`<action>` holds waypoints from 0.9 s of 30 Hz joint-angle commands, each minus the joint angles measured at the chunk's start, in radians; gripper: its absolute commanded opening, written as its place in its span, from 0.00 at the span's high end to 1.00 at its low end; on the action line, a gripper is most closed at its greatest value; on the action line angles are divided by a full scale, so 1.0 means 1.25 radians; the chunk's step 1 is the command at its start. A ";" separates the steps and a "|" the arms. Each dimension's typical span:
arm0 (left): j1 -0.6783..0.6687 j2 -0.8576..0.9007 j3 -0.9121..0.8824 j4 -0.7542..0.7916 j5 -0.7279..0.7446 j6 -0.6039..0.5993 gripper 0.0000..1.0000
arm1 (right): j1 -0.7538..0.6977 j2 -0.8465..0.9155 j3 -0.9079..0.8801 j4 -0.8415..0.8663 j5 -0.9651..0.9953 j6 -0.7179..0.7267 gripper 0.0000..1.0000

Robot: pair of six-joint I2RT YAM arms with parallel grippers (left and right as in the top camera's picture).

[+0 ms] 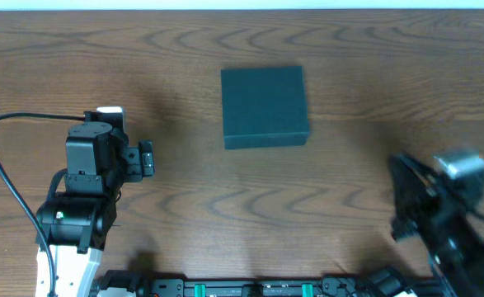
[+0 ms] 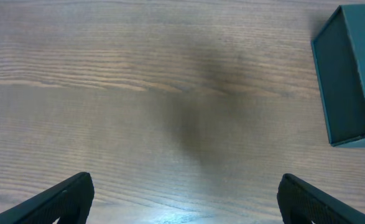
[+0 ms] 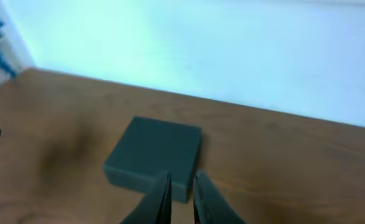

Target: Pack container

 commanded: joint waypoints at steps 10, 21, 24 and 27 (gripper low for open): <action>0.003 -0.005 -0.004 -0.002 0.000 0.012 0.05 | -0.007 -0.194 -0.365 0.153 0.087 0.021 0.56; 0.003 -0.005 -0.004 -0.002 0.000 0.011 0.05 | -0.236 -0.266 -0.592 0.581 -0.120 -0.058 0.01; 0.003 -0.005 -0.004 -0.002 0.000 0.012 0.05 | -0.303 -0.304 -0.612 0.582 -0.203 -0.062 0.01; 0.003 -0.005 -0.004 -0.002 0.000 0.012 0.05 | -0.319 -0.340 -0.647 0.603 -0.173 -0.062 0.01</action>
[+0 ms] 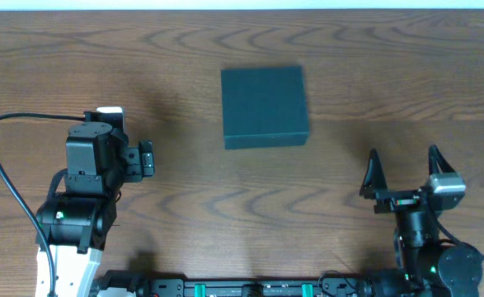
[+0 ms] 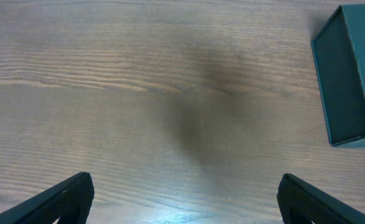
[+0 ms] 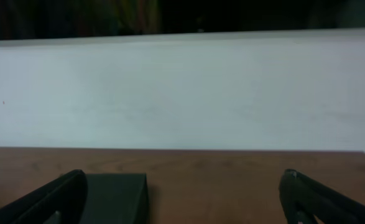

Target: Pack container

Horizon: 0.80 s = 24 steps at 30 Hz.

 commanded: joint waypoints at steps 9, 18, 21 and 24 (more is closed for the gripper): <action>0.003 -0.005 -0.004 -0.002 0.000 0.012 0.05 | -0.013 -0.078 -0.175 0.244 -0.023 -0.021 0.01; 0.003 -0.005 -0.004 -0.002 0.000 0.012 0.05 | -0.013 -0.107 -0.262 0.347 0.016 -0.020 0.01; 0.003 -0.005 -0.004 -0.002 0.000 0.012 0.05 | -0.013 -0.107 -0.288 0.347 0.016 -0.020 0.01; 0.003 -0.005 -0.004 -0.002 0.000 0.012 0.05 | -0.013 -0.107 -0.319 0.348 0.016 -0.021 0.01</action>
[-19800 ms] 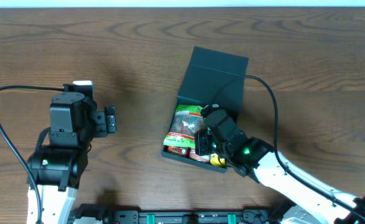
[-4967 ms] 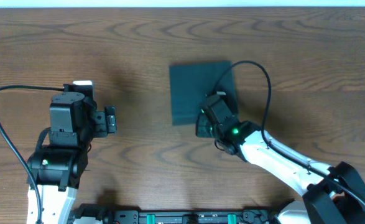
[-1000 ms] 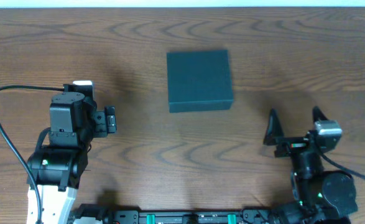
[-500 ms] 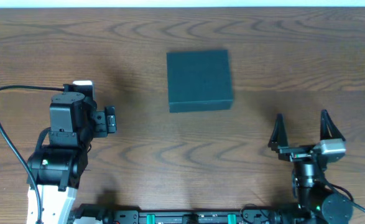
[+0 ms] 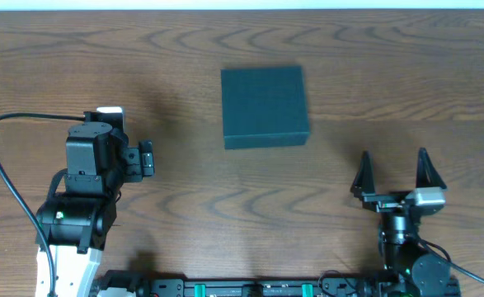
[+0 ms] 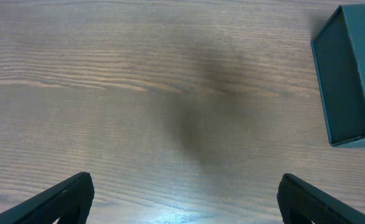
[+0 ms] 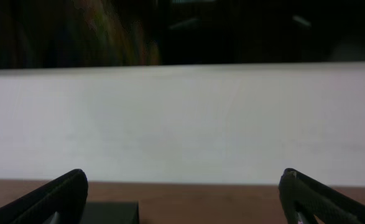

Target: Pack container

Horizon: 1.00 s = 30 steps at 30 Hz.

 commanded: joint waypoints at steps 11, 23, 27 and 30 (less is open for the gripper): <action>0.003 -0.005 -0.004 -0.002 0.000 0.012 0.05 | -0.008 -0.006 -0.029 -0.214 -0.028 -0.009 0.01; 0.003 -0.005 -0.004 -0.002 0.000 0.012 0.05 | -0.008 0.006 -0.028 -0.284 -0.013 -0.018 0.01; 0.003 -0.005 -0.004 -0.002 0.000 0.012 0.05 | -0.008 0.006 -0.028 -0.284 -0.013 -0.018 0.01; 0.003 -0.005 -0.004 -0.002 0.000 0.012 0.05 | -0.008 0.006 -0.028 -0.284 -0.013 -0.018 0.01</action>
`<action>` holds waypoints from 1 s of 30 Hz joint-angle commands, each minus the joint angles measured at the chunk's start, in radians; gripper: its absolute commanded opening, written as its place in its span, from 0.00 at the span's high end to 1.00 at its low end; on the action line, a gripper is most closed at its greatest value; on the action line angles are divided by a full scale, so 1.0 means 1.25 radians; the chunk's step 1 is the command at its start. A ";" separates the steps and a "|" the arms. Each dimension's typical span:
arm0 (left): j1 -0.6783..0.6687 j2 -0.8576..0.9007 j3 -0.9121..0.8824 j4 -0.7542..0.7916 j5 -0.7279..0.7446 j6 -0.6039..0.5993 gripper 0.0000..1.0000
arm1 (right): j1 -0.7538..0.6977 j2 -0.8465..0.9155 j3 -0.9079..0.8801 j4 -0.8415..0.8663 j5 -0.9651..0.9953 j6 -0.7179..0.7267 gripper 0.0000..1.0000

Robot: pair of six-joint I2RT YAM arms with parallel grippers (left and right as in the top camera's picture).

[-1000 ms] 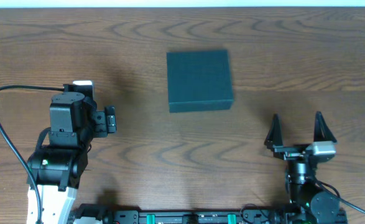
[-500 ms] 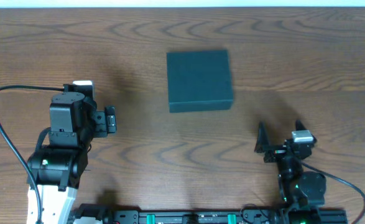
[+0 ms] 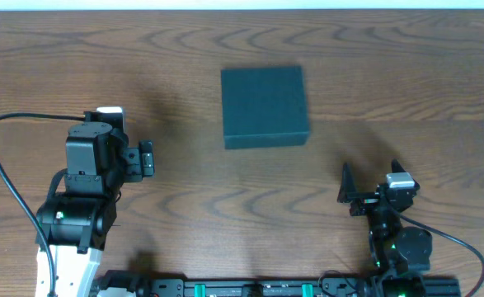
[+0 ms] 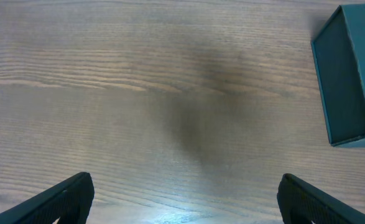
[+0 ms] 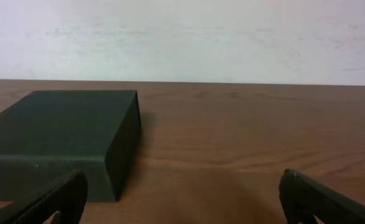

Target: Pack container

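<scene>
A closed dark teal box (image 3: 265, 107) lies flat on the wooden table, a little behind its middle. It shows at the right edge of the left wrist view (image 4: 350, 74) and at the left of the right wrist view (image 5: 58, 143). My left gripper (image 3: 147, 158) rests at the table's left, open and empty (image 4: 182, 202), its fingertips over bare wood. My right gripper (image 3: 372, 183) sits at the front right, pointing at the box from well short of it, open with nothing between its fingers (image 5: 182, 196). No other task items are in view.
A black cable (image 3: 2, 173) loops round the left arm's base. A rail (image 3: 250, 289) with green parts runs along the table's front edge. A white wall (image 5: 182, 37) stands behind the table's far edge.
My right gripper has tipped down and shifted a little left and nearer the front edge. Its camera saw only the wall before, and now sees the box and table. The left arm is unchanged.
My right gripper was shut at the table's right edge, looking down at the box. Then it stood open at the front right, aimed at the wall, then aimed higher still. Now it is level with the table, open. Box and left arm stayed put.
</scene>
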 commanded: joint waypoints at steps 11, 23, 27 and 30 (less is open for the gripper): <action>0.000 -0.213 -0.021 -0.076 0.046 -0.008 0.05 | -0.008 0.002 -0.001 -0.005 0.002 -0.015 0.01; 0.021 -0.596 -0.390 0.481 0.048 0.012 0.05 | -0.008 0.002 -0.001 -0.005 0.002 -0.015 0.01; 0.044 -0.670 -0.501 0.634 0.039 0.014 0.05 | -0.008 0.002 -0.001 -0.005 0.002 -0.015 0.01; 0.048 -0.699 -0.561 0.687 0.039 0.018 0.05 | -0.008 0.002 -0.001 -0.005 0.002 -0.015 0.01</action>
